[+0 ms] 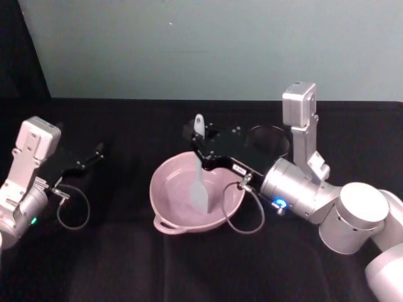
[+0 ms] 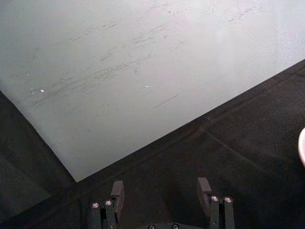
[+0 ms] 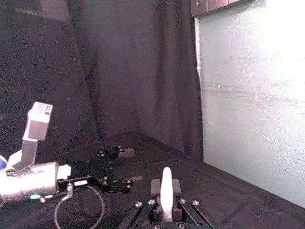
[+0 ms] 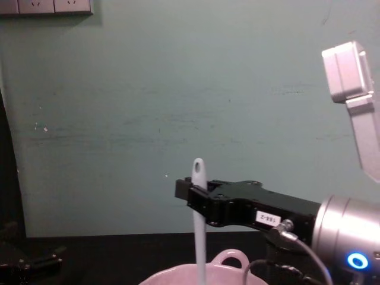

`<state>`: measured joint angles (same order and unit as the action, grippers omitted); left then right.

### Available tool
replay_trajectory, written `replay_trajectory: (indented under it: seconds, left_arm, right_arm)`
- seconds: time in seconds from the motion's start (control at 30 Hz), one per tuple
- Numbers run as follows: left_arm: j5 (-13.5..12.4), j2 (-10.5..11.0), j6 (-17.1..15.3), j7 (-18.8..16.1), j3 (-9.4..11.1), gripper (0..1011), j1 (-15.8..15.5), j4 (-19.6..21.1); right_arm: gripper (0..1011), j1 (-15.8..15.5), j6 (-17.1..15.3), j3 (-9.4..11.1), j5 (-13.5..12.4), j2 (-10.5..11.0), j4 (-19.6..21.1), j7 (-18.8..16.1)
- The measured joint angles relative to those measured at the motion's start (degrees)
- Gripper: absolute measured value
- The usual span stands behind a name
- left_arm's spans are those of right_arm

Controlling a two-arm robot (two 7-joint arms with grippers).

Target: Use the one hand to pick up the spoon and stir the clear water in the bowl.

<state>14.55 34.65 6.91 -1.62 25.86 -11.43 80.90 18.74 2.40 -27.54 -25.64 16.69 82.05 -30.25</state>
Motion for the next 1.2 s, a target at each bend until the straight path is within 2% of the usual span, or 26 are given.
replay_trajectory:
  seconds: [0.4, 0.6, 0.73, 0.97, 1.2]
  left_arm:
    - [0.0, 0.0, 0.0, 0.0, 0.0, 1011, 0.0, 0.0]
    - [0.0, 0.0, 0.0, 0.0, 0.0, 1011, 0.0, 0.0]
    - [0.0, 0.0, 0.0, 0.0, 0.0, 1011, 0.0, 0.0]
    - [0.0, 0.0, 0.0, 0.0, 0.0, 1011, 0.0, 0.0]
    - [0.0, 0.0, 0.0, 0.0, 0.0, 1011, 0.0, 0.0]
  right_arm:
    - [116, 1.9, -0.1, -2.6, -0.1, -2.0, -2.3, 0.0]
    - [116, 3.9, 2.0, -3.1, 1.0, -4.6, -6.0, 1.5]
    - [116, 5.1, 2.9, -3.0, 1.8, -6.0, -8.1, 2.5]
    - [116, 7.3, 6.0, -1.9, 4.5, -8.7, -13.3, 5.4]
    - [116, 8.3, 8.4, -0.3, 6.6, -9.5, -16.1, 7.1]
